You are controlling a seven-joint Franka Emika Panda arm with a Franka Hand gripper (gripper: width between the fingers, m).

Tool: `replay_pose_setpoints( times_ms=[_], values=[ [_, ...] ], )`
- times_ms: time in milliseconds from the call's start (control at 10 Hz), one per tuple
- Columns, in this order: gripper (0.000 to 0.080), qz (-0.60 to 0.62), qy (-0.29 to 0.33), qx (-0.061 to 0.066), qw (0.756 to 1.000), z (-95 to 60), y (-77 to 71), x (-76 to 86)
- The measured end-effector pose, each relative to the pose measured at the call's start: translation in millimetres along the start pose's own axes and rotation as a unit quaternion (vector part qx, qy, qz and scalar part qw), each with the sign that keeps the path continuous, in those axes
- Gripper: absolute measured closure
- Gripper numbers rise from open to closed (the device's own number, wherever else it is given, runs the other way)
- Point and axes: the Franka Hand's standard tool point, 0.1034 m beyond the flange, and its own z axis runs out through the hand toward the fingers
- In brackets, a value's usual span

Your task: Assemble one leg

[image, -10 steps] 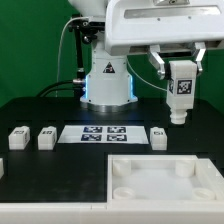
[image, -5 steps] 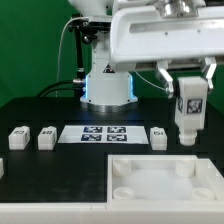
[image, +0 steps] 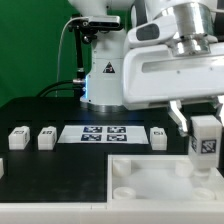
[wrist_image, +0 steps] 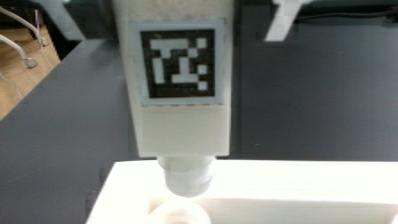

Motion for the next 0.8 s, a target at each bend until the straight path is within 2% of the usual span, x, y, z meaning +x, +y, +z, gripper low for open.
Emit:
replay_pose_setpoints(
  times_ms=[300,800],
  values=[
    [0.0508,-0.004,-0.009,0.002,1.000,10.7,-4.5,-9.7],
    [0.0508,-0.006,-0.019,0.001,1.000,14.2,-3.2,-21.7]
  ],
)
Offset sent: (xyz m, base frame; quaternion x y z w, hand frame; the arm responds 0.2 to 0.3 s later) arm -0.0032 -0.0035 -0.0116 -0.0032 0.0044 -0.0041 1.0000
